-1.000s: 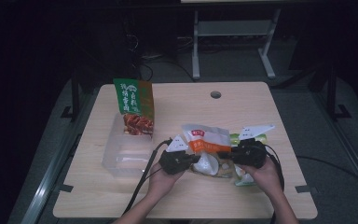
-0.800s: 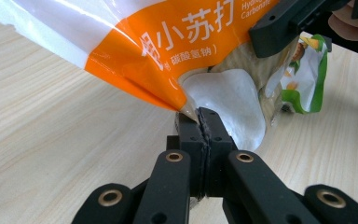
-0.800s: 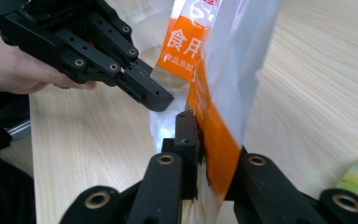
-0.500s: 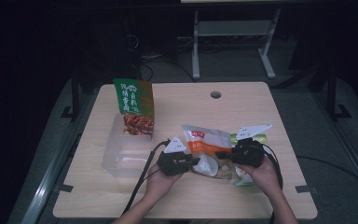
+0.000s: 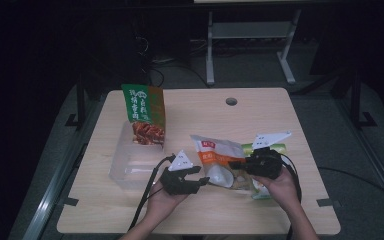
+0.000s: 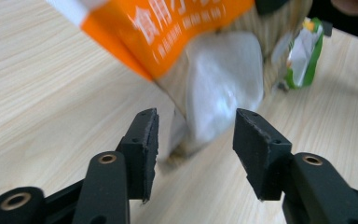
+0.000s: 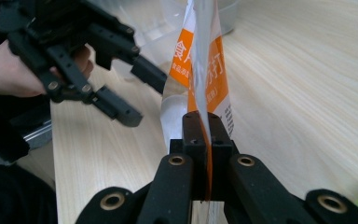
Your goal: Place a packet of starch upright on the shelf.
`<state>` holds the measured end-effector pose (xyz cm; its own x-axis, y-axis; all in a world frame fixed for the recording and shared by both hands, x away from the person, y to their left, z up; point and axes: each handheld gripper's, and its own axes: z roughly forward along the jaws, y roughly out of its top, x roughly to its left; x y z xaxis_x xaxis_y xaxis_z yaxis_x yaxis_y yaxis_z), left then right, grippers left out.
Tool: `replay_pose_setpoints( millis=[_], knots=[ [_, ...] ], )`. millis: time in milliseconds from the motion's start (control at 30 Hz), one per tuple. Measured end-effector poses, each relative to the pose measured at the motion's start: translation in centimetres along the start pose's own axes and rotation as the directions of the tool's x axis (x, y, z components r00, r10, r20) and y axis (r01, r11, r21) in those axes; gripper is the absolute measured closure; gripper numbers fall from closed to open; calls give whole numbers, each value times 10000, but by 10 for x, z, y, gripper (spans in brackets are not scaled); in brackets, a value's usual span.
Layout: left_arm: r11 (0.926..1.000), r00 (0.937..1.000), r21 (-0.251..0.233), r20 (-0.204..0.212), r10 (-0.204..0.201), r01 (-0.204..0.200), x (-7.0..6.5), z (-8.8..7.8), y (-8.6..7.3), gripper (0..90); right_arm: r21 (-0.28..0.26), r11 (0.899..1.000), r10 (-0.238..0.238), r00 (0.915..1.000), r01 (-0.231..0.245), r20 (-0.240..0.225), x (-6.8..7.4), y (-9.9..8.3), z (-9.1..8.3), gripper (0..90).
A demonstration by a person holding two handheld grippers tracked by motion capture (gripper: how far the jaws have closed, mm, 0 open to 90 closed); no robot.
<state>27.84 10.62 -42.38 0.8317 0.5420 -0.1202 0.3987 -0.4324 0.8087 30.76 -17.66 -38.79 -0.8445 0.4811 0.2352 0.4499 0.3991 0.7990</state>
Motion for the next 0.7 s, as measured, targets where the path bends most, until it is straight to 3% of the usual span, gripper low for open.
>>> replay_pose_setpoints(
  millis=[300, 600, 700],
  knots=[
    [9999, 9996, -96, 262, 131, -128, -8, -14, -8, 456, -210, 9997, 103, 9997, -99, 232, -1, 3, -5, 897],
    [9974, 9969, 22, 336, 713, -714, -17, -33, -18, 434, -356, 9994, 21, 9994, -8, 354, 2, 22, 0, 898],
    [9988, 9981, 2, 375, 487, -487, -19, -37, -21, 428, -409, 9992, -34, 9995, 47, 318, 4, 31, 1, 898]
  ],
)
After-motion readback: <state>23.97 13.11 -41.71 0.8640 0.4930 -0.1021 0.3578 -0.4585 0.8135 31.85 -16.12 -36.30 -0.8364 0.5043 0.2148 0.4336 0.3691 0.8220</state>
